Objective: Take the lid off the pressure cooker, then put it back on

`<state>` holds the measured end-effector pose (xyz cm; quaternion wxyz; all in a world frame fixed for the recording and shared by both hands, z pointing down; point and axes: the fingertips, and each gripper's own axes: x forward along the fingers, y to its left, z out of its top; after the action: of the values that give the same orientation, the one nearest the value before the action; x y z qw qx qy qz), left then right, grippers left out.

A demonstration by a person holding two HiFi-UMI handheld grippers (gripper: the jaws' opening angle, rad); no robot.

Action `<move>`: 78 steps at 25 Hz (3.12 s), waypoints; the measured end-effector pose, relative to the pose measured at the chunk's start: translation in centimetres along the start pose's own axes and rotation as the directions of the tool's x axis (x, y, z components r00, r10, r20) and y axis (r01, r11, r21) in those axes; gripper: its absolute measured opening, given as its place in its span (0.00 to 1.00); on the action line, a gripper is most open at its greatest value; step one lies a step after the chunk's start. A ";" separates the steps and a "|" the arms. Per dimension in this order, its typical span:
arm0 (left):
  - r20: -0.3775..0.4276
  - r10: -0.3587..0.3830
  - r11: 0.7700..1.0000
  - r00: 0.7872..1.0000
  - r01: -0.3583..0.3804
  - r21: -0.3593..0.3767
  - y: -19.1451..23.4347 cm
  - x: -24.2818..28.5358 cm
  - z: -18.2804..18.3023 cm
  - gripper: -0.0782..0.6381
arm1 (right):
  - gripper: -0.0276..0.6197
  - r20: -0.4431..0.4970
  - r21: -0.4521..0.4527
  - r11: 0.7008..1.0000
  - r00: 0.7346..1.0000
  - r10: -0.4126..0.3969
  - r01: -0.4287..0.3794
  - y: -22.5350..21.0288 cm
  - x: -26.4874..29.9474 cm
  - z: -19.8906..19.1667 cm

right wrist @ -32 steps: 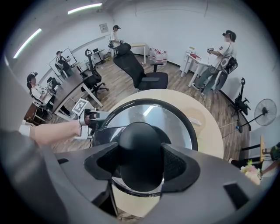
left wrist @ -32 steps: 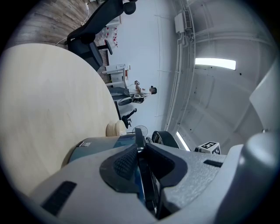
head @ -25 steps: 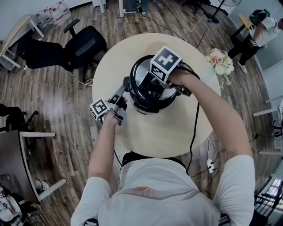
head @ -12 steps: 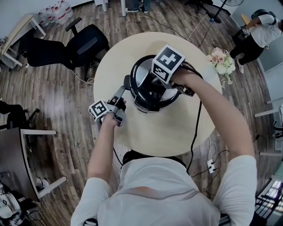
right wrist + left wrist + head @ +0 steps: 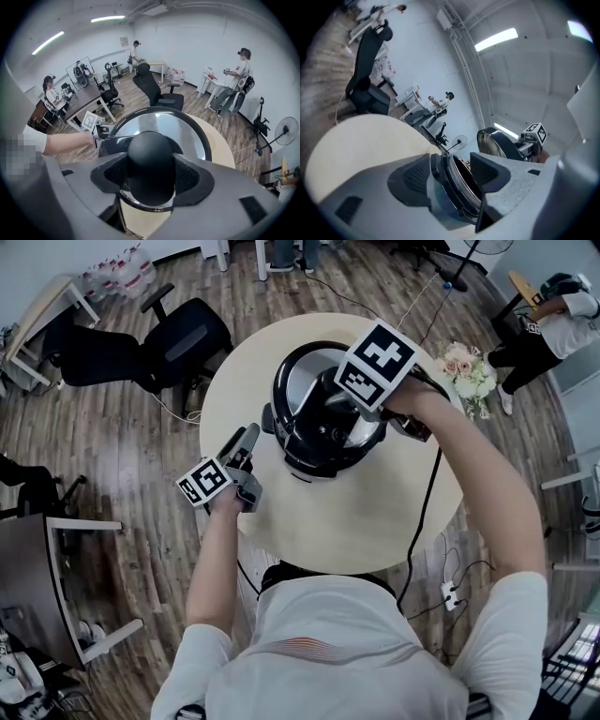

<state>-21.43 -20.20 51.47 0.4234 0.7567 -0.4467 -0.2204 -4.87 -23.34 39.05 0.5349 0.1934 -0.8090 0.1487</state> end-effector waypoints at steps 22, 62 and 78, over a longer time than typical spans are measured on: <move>-0.012 0.010 0.640 1.000 0.003 0.768 -20.9 3.8 -4.1 0.12 | 0.48 -0.009 0.189 0.980 0.998 -0.064 0.064 -4.2 -6.1 -15.8; -0.200 0.012 0.592 0.980 0.154 0.791 -28.1 8.3 -17.4 0.12 | 0.48 -0.267 0.347 0.936 0.963 0.043 0.054 -5.4 14.8 -41.6; -0.209 0.008 0.614 0.978 0.160 0.773 -26.9 8.2 -16.9 0.12 | 0.51 -0.262 0.390 0.920 0.962 0.074 0.036 -4.9 15.2 -41.1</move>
<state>7.91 -13.29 38.45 0.0811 0.9012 -0.4224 0.0528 25.29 -11.63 69.00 0.5899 0.2659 -0.6837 0.3374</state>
